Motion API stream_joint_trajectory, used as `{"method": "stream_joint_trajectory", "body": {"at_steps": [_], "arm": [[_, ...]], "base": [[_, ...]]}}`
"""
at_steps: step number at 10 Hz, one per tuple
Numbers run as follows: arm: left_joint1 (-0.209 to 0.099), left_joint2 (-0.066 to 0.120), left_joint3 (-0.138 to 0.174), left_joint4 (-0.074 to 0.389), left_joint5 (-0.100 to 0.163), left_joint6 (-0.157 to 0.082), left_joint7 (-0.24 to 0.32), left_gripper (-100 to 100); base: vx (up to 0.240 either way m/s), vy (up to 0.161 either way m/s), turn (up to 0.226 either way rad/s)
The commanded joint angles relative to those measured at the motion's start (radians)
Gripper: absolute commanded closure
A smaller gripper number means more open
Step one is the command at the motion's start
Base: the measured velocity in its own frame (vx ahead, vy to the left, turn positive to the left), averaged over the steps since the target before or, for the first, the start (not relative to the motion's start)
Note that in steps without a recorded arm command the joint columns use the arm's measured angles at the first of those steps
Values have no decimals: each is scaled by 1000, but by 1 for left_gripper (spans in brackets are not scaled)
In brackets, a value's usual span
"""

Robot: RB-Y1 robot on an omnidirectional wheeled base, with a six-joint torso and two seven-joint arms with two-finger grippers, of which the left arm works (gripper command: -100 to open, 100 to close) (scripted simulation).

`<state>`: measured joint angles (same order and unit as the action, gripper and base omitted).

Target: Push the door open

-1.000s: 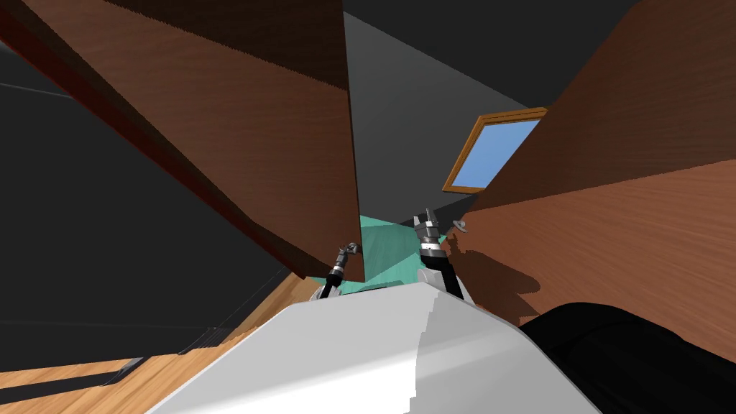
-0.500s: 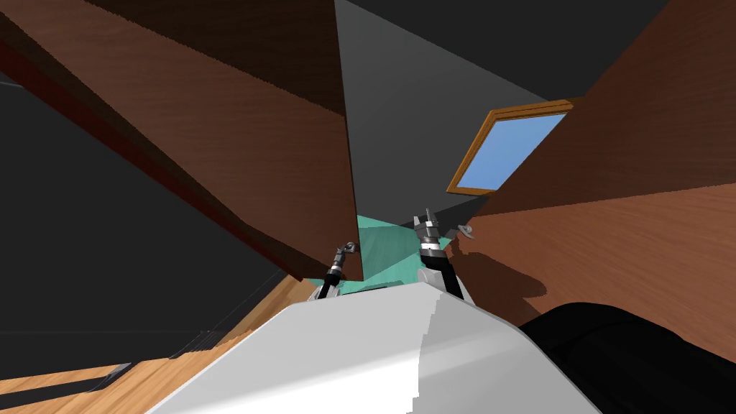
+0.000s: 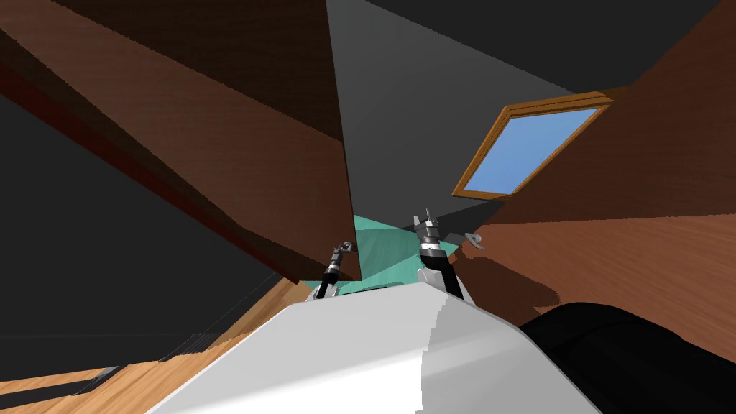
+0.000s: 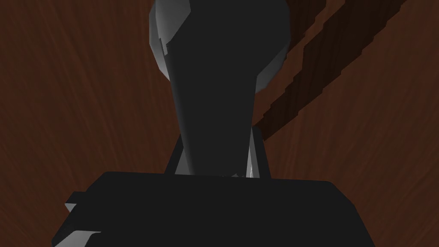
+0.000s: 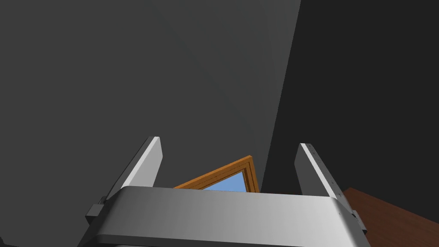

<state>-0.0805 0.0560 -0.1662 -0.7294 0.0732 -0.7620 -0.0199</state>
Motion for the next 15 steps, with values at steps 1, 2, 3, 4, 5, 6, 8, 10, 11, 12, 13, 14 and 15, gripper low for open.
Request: {"method": "stream_joint_trajectory", "body": {"at_steps": [1,2,3,4,5,6,8,10,11,12,13,14,15], "arm": [[1,1,27,-11,9,2,-7,100],[0,-2,35,-10,12,2,-10,100],[-3,-7,50,-6,17,1,-14,100],[-5,-12,64,-4,21,1,-19,100],[-6,-15,71,-2,24,1,-21,100],[-8,-23,87,1,29,0,-26,100],[-11,-33,103,5,34,-1,-31,100],[-9,-10,124,6,45,-2,-35,100],[-9,-10,124,6,45,-2,-35,100],[-10,-5,137,7,52,-2,-40,100],[-10,-4,142,8,54,-3,-41,100],[-11,-3,152,9,60,-3,-45,100],[-11,-2,158,9,63,-3,-47,100]], "base": [[143,-118,85],[134,-129,75],[129,-116,70],[150,-151,79],[144,-135,78],[161,-110,75],[122,-100,58],[86,-38,41],[121,-71,42],[136,-60,37],[142,-79,34],[156,-94,55],[155,-88,54]]}}
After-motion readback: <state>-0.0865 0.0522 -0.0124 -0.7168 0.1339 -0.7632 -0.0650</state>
